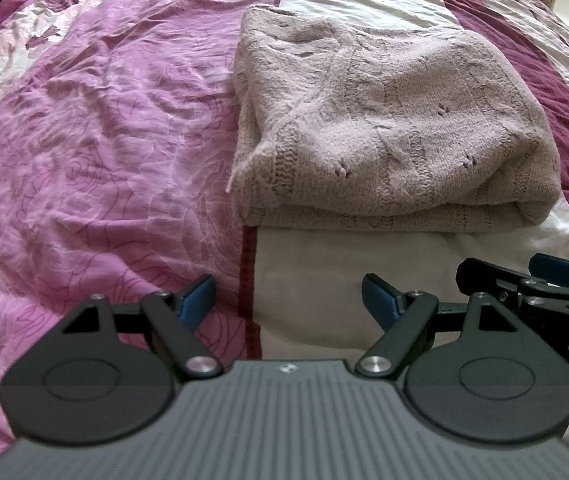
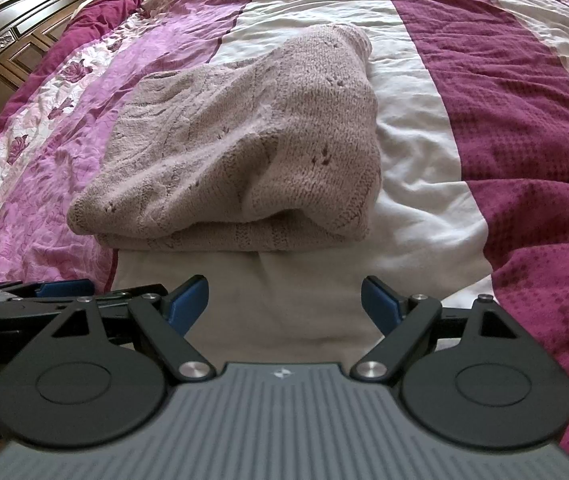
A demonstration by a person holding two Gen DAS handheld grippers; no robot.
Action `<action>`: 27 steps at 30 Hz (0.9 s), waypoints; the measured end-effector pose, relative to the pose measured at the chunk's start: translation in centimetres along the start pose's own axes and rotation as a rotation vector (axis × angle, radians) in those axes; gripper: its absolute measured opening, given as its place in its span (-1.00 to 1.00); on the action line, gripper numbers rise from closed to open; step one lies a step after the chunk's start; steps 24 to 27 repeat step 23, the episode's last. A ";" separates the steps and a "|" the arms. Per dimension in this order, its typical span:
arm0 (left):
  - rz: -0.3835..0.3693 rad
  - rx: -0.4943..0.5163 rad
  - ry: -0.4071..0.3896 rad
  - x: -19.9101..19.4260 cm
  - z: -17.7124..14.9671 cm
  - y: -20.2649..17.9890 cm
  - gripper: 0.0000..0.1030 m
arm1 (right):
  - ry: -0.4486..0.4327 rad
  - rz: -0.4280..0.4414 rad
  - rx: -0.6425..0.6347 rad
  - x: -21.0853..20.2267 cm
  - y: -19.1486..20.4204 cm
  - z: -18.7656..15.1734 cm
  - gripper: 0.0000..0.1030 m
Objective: Fold small clothes
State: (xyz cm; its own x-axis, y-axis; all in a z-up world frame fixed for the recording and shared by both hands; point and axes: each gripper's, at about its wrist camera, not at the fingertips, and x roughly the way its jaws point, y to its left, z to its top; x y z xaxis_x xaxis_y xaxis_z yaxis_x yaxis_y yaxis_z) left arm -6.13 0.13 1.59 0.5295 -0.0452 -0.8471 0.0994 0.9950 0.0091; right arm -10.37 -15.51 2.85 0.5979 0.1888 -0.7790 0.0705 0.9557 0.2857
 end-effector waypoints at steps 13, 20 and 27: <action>0.001 0.001 0.001 0.0 0.0 0.1 0.58 | 0.001 0.000 0.000 0.0 0.0 0.0 0.72; 0.002 0.001 0.002 0.0 0.0 0.1 0.58 | 0.002 0.001 0.001 0.0 0.0 0.0 0.72; 0.000 0.000 0.003 -0.1 0.1 0.2 0.58 | 0.001 0.002 0.000 0.0 0.0 0.0 0.72</action>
